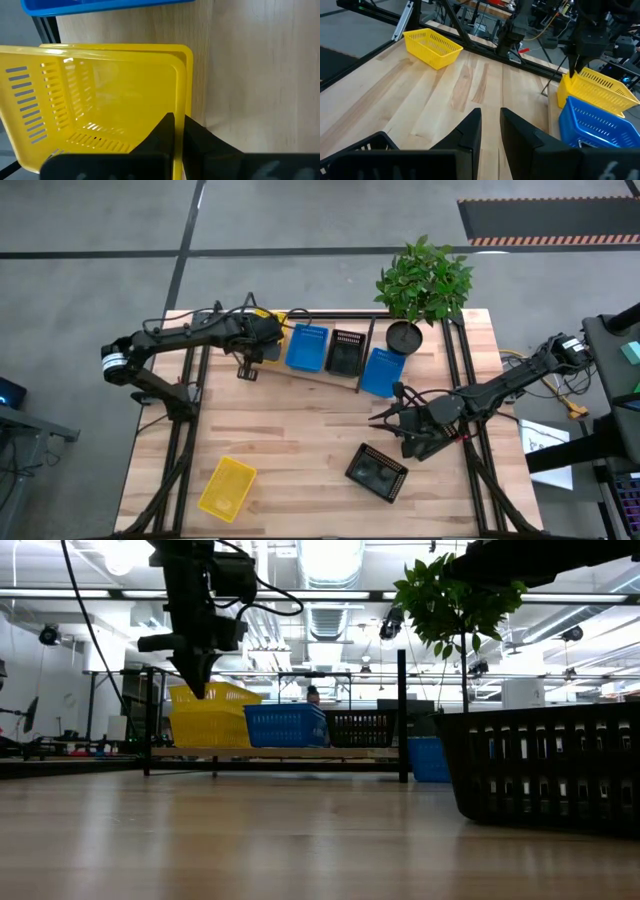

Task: Stack baskets on shelf by color
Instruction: Stack the top yellow basket on top of the other yellow basket on the shelf

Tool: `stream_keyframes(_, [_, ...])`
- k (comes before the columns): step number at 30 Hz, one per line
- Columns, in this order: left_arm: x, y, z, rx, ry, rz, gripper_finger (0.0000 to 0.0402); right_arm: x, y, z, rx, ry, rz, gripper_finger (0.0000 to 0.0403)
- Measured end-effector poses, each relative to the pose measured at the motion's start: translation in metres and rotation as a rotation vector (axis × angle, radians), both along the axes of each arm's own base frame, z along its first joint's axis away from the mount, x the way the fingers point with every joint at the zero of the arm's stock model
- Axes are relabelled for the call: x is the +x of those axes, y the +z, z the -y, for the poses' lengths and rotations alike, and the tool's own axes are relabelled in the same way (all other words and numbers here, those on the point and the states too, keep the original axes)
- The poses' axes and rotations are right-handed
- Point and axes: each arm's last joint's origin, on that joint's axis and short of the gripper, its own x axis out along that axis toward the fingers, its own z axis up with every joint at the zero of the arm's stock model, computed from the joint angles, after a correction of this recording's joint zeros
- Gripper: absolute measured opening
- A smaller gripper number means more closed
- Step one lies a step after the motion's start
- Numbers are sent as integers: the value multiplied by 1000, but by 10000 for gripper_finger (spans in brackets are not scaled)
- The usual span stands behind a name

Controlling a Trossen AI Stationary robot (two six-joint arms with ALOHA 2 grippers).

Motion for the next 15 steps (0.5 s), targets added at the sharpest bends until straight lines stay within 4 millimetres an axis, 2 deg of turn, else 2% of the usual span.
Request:
stream_keyframes(12, [0,0,0,0,0,0,0,0,0,0,8,-2,-1,63])
stream_keyframes(15, [0,0,0,0,0,0,12,0,0,0,8,-2,-1,63])
